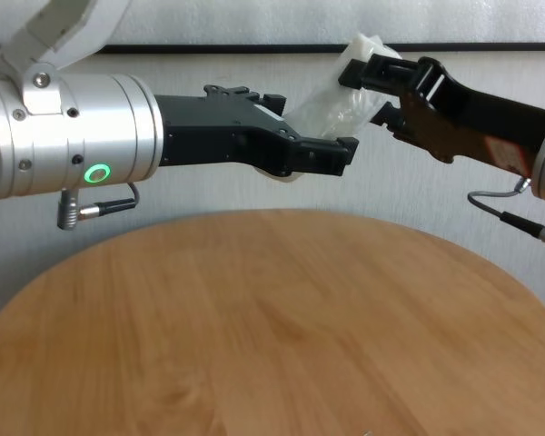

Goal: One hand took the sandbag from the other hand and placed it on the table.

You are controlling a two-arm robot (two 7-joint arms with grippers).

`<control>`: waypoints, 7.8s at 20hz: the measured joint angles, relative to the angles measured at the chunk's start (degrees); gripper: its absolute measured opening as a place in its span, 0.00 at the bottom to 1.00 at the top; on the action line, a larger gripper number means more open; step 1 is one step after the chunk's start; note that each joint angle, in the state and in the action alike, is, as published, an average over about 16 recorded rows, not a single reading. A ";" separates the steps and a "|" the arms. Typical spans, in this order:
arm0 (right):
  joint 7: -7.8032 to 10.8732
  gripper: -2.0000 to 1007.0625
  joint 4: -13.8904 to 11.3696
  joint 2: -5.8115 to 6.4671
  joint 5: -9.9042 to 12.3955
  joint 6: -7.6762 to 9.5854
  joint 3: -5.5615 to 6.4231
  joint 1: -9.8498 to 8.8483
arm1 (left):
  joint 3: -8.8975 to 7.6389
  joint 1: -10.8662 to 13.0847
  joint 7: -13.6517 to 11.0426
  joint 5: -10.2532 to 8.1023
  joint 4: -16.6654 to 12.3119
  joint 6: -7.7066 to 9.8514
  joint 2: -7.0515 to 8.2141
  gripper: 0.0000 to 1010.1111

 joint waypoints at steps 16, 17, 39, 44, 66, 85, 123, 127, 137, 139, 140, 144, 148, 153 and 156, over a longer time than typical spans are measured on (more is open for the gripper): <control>-0.97 0.49 -0.88 0.86 -0.50 -0.68 -2.03 -0.07 | -0.36 0.27 1.30 -0.43 -0.38 0.38 0.16 0.99; -1.03 0.49 -0.91 0.90 -0.59 -0.70 -2.09 -0.09 | -0.42 0.32 1.49 -0.50 -0.44 0.49 0.17 0.99; -2.23 0.49 0.52 0.52 -2.07 -1.78 -0.78 0.25 | -2.84 1.40 4.67 -3.96 -1.01 1.64 0.07 0.99; -2.78 0.49 1.12 0.32 -3.00 -1.93 -0.43 0.41 | -3.96 2.03 7.07 -3.83 -1.37 2.78 -0.17 0.99; -6.71 0.49 0.04 2.97 -6.75 1.61 1.75 -0.36 | -8.14 4.67 18.06 2.36 -3.11 12.54 -2.90 0.99; -9.97 0.49 1.15 7.05 -11.05 5.43 3.40 -1.46 | -7.70 4.41 17.68 2.24 -2.99 12.42 -2.61 0.99; -16.17 0.49 6.84 6.30 -18.36 13.23 5.76 -0.44 | -7.50 4.26 17.56 2.20 -2.92 12.50 -2.47 0.99; -16.13 0.49 7.11 6.18 -18.53 13.65 5.77 -0.27 | -7.50 4.26 17.56 2.20 -2.92 12.50 -2.47 0.99; -16.11 0.53 7.09 6.15 -18.44 13.59 5.76 -0.26 | -7.49 4.26 17.56 2.20 -2.92 12.50 -2.47 0.99; -16.10 0.56 7.06 6.15 -18.42 13.53 5.75 -0.27 | -7.49 4.26 17.56 2.20 -2.92 12.50 -2.47 0.99; -16.10 0.58 7.05 6.15 -18.40 13.50 5.75 -0.28 | -7.49 4.26 17.56 2.20 -2.92 12.50 -2.47 0.99; -16.09 0.68 7.00 6.15 -18.35 13.41 5.74 -0.30 | -7.49 4.26 17.56 2.20 -2.92 12.50 -2.47 0.99; -16.08 0.80 6.97 6.15 -18.32 13.35 5.74 -0.32 | -7.49 4.26 17.56 2.20 -2.92 12.50 -2.47 0.99; -16.08 0.92 6.95 6.15 -18.29 13.31 5.73 -0.34 | -7.50 4.26 17.56 2.20 -2.92 12.50 -2.47 0.99; -16.08 0.97 6.94 6.15 -18.28 13.30 5.73 -0.35 | -7.50 4.26 17.56 2.20 -2.92 12.50 -2.47 0.99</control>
